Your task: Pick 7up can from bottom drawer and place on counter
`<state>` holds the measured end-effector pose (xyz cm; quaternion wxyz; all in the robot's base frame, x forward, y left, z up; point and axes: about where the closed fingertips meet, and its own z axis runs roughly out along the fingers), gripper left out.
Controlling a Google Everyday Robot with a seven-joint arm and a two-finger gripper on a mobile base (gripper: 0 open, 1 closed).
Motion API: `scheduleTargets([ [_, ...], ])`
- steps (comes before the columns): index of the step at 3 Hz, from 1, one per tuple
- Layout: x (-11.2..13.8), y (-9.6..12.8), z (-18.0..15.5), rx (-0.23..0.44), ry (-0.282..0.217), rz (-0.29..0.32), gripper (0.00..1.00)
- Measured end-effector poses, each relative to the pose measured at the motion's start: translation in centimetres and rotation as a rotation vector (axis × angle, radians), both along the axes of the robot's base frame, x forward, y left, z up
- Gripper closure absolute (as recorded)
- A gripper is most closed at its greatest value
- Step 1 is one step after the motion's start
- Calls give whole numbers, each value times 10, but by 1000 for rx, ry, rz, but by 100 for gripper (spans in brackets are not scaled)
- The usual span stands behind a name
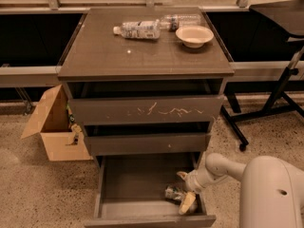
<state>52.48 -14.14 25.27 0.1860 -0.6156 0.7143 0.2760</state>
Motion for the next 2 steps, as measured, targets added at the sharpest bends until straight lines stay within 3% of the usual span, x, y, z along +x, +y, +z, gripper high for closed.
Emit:
scheduleTargets([
  [2,28,-12,-46,15,-15,4,0],
])
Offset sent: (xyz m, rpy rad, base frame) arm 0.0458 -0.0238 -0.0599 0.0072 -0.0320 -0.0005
